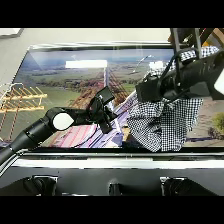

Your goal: Fold the clothes and pants, and hang the long-sleeved shirts on hangers.

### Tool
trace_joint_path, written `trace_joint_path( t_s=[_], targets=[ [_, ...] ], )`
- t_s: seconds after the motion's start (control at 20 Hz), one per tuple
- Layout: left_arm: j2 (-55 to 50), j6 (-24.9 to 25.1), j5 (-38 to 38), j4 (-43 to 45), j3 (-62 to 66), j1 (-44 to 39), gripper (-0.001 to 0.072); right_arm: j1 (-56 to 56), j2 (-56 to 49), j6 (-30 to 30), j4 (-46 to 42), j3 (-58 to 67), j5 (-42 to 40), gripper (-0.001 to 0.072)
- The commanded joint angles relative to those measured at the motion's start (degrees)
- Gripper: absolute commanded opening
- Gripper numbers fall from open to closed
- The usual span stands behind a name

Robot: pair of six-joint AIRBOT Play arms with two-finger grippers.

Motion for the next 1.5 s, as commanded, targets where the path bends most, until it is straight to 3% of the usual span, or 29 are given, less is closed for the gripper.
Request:
trace_joint_path(
  t_s=[0.0,0.05,0.15,0.4,0.5,0.8,0.95,1.0,1.1,1.15,1.25,1.3,1.35,1.45],
  targets=[
    [0.04,-0.13,0.35,0.04,0.04,-0.07,0.0031,0.00,1.05,-1.11,-4.37,0.04,-0.07,0.0452],
    [0.04,-0.13,0.35,0.04,0.04,-0.04,0.0031,0.00,2.10,-1.09,-7.21,0.04,-1.14,0.0503],
    [0.02,-0.11,0.35,0.04,0.04,-0.04,0.0031,0.00,4.81,0.28,-14.38,0.04,-4.37,0.0514],
    [0.02,0.09,0.37,0.07,0.04,-0.02,0.0030,-0.04,9.88,16.90,-39.30,0.04,-7.56,0.0546],
    [0.02,0.09,0.35,0.09,0.04,-0.02,0.0030,-0.07,9.94,17.31,-42.82,0.04,-6.82,0.0546],
    [0.02,0.11,0.35,0.09,0.04,-0.02,0.0030,-0.04,6.78,18.03,-40.26,0.02,1.57,0.0548],
    [0.02,0.55,0.35,0.09,0.04,-0.02,0.0030,-2.25,2.78,19.56,-40.54,0.28,-2.40,0.0558],
    [0.02,0.55,0.35,0.09,0.04,-0.02,0.0030,-5.68,1.90,24.28,-37.20,1.77,-3.96,0.0558],
    [0.02,0.55,0.37,0.09,0.04,-0.02,0.0031,-18.25,1.18,26.56,-23.89,5.01,-9.84,0.0557],
    [0.02,0.55,0.39,0.11,0.04,-0.02,0.0030,-26.21,1.29,22.32,-12.52,6.03,-13.46,0.0557],
    [0.02,0.55,0.35,0.11,0.04,-0.02,0.0030,-41.22,1.27,-0.15,16.22,6.58,-12.96,0.0548],
    [0.02,0.55,0.35,0.11,0.04,-0.02,0.0031,-46.05,1.16,-9.46,26.01,6.51,-9.55,0.0494],
    [0.02,0.55,0.35,0.11,0.02,-0.02,0.0030,-48.81,1.14,-19.45,31.26,6.32,-6.25,0.0476],
    [0.02,0.55,0.35,0.11,0.02,-0.02,0.0030,-49.55,1.14,-46.23,34.71,6.16,-1.29,0.0479]
  ],
)
